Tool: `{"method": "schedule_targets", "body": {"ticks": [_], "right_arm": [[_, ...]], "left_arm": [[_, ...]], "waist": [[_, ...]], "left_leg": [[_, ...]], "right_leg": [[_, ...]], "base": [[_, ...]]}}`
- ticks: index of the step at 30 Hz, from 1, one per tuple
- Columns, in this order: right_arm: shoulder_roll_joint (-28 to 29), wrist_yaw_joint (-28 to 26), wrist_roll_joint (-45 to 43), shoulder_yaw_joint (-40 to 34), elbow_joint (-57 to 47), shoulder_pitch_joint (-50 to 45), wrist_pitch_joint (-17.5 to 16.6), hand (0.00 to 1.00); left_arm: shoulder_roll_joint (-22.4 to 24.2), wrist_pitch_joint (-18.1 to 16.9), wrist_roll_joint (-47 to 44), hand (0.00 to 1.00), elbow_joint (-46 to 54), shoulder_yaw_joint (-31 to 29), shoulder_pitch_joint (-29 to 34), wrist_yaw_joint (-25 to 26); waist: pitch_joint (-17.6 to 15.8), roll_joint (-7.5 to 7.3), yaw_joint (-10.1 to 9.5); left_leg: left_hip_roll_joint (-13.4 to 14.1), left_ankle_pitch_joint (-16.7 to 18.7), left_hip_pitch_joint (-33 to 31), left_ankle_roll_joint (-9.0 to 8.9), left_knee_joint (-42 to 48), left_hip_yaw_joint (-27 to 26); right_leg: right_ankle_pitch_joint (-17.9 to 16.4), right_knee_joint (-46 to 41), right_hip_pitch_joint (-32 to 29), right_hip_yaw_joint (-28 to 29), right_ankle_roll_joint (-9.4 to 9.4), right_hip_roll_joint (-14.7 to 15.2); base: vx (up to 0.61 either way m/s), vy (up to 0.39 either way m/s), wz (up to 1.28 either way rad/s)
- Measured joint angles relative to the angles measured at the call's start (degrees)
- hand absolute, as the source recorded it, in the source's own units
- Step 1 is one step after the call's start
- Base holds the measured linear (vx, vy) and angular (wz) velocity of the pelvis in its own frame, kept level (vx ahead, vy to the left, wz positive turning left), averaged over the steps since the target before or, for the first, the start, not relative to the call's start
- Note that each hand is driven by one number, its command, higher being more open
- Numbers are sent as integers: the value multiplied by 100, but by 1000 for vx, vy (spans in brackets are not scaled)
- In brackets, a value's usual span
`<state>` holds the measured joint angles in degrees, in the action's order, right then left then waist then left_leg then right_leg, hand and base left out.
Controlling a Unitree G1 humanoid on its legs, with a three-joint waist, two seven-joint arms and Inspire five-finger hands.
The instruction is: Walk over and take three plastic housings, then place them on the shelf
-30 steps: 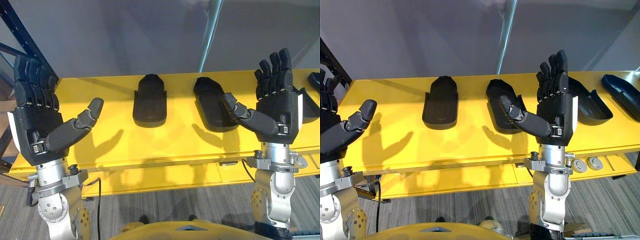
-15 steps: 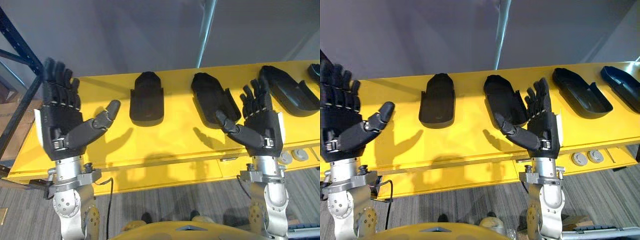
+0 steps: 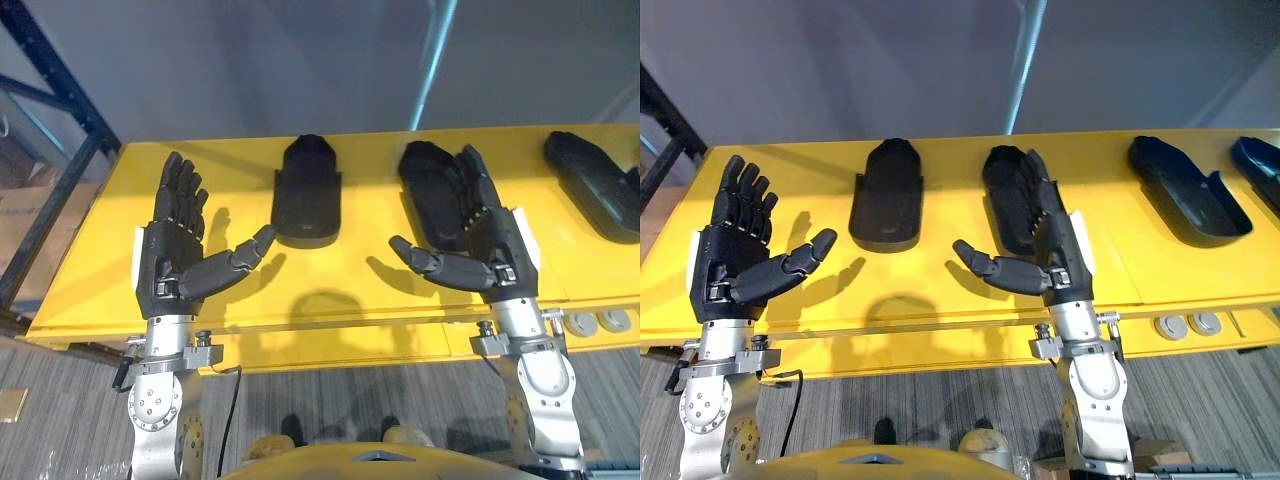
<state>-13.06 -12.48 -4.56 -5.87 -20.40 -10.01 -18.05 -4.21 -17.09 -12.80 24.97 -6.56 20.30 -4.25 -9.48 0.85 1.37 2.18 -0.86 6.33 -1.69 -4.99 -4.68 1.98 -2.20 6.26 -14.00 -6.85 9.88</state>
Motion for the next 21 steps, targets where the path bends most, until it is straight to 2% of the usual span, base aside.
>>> {"method": "schedule_targets", "body": {"ticks": [3,6,8,11,12,17,21], "right_arm": [[-266,-133,96,67,-104,271,-139,100],[-337,-600,93,102,-336,421,-151,100],[-564,-1003,98,238,-421,462,-150,100],[-856,-1314,117,500,-420,495,-102,100],[-1009,-1446,147,686,-409,593,22,100],[-1431,-1785,146,995,36,1092,415,100],[-1482,-1968,222,1060,492,1267,779,100]], "left_arm": [[-117,14,25,100,0,-3,1,17],[-151,43,48,100,0,-2,7,24],[-185,107,47,100,-5,-4,9,33],[-292,107,44,100,-19,-4,8,38],[-338,107,43,100,-50,-8,5,41],[-383,106,42,100,-283,-43,-7,39],[-536,107,37,100,-415,-134,-13,27]], "waist": [[14,-22,-111],[49,-87,-130],[68,-118,-156],[80,-144,-183],[82,-147,-205],[111,-191,-289],[144,-246,-363]], "left_leg": [[-13,-33,-24,-15,23,116],[-56,-38,-116,-15,95,208],[-91,-35,-101,-17,107,216],[-107,9,-98,-38,87,246],[-106,40,-102,20,77,234],[-38,-43,-128,46,-6,165],[-19,-119,-185,39,-5,234]], "right_leg": [[0,-78,2,2,1,16],[1,-78,5,8,3,65],[1,-78,39,11,3,93],[1,-78,70,15,3,91],[1,-78,74,18,3,91],[2,-78,78,-17,2,67],[6,-79,79,-70,2,47]], "base": [[20,9,22],[2,6,19],[-8,8,2],[-43,-7,5],[-59,-8,4],[-38,-12,12],[-9,-9,16]]}}
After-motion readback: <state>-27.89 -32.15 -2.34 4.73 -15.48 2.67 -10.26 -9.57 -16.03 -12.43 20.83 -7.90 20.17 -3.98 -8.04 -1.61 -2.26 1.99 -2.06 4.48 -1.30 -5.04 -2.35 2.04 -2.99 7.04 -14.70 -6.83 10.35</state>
